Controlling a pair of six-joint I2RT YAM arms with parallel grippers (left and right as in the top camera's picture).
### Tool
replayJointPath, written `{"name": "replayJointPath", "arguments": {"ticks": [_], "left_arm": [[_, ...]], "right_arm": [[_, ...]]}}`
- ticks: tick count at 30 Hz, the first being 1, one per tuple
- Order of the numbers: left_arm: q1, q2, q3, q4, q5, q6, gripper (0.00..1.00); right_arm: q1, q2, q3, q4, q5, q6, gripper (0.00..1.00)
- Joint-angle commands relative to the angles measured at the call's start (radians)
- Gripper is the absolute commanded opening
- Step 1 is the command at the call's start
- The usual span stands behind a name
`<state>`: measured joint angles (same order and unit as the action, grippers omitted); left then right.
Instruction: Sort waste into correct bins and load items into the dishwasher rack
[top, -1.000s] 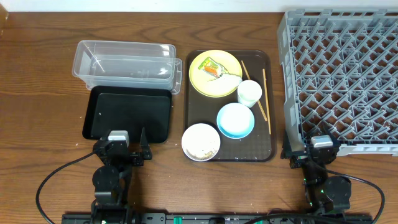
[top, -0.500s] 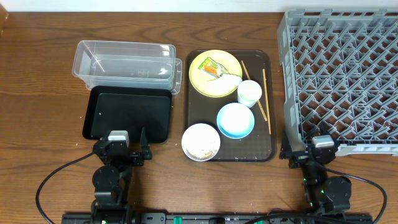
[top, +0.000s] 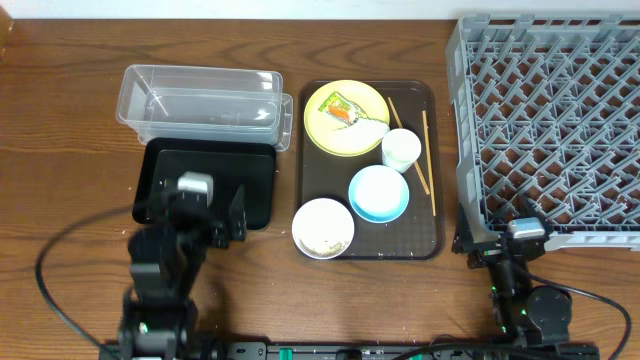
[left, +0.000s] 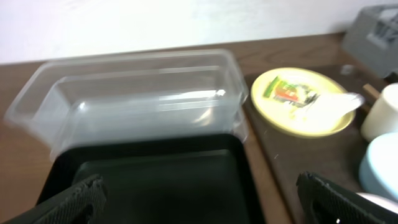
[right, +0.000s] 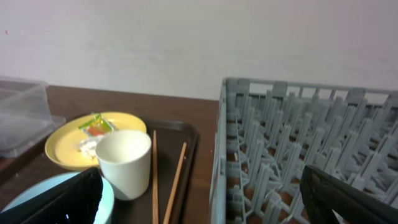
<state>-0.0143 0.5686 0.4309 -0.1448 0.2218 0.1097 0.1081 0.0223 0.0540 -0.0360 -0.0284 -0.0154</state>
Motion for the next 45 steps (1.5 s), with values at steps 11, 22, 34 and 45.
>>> {"name": "replayJointPath", "arguments": {"ticks": [11, 22, 34, 45], "left_arm": [[-0.178, 0.652, 0.758, -0.362, 0.05, 0.137, 1.0], [-0.335, 1.149, 1.273, -0.697, 0.008, 0.061, 1.0], [-0.447, 1.393, 1.327, -0.473, 0.019, 0.066, 1.0], [-0.45, 1.623, 1.327, -0.34, -0.057, -0.042, 1.0]], "right_arm": [[0.01, 0.294, 0.366, -0.202, -0.007, -0.038, 0.99], [0.01, 0.784, 0.863, -0.574, -0.033, -0.039, 0.99], [0.01, 1.007, 0.995, -0.693, -0.109, -0.022, 0.99], [0.01, 1.006, 0.995, -0.743, -0.108, -0.022, 0.99]]}}
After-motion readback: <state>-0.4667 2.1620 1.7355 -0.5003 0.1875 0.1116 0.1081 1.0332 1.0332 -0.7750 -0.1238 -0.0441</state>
